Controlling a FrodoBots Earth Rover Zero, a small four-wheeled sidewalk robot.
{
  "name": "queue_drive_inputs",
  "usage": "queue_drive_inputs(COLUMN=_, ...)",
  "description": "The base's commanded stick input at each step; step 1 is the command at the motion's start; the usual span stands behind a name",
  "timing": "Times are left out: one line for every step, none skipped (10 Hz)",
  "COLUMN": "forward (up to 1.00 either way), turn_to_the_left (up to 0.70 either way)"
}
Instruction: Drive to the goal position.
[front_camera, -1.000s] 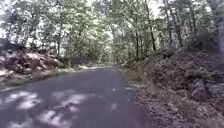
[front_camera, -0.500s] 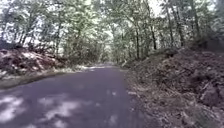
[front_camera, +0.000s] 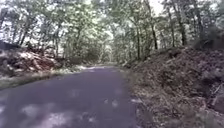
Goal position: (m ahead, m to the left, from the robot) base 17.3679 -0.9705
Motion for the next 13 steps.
queue_drive_inputs(forward=0.70, turn_to_the_left=0.00)
queue_drive_inputs(forward=0.70, turn_to_the_left=0.00)
queue_drive_inputs(forward=0.70, turn_to_the_left=0.00)
queue_drive_inputs(forward=0.70, turn_to_the_left=0.00)
queue_drive_inputs(forward=0.70, turn_to_the_left=0.00)
queue_drive_inputs(forward=0.70, turn_to_the_left=0.00)
queue_drive_inputs(forward=0.70, turn_to_the_left=0.00)
queue_drive_inputs(forward=0.70, turn_to_the_left=0.00)
queue_drive_inputs(forward=0.70, turn_to_the_left=0.00)
queue_drive_inputs(forward=0.70, turn_to_the_left=0.00)
queue_drive_inputs(forward=0.70, turn_to_the_left=0.00)
queue_drive_inputs(forward=0.70, turn_to_the_left=0.00)
queue_drive_inputs(forward=0.70, turn_to_the_left=0.00)
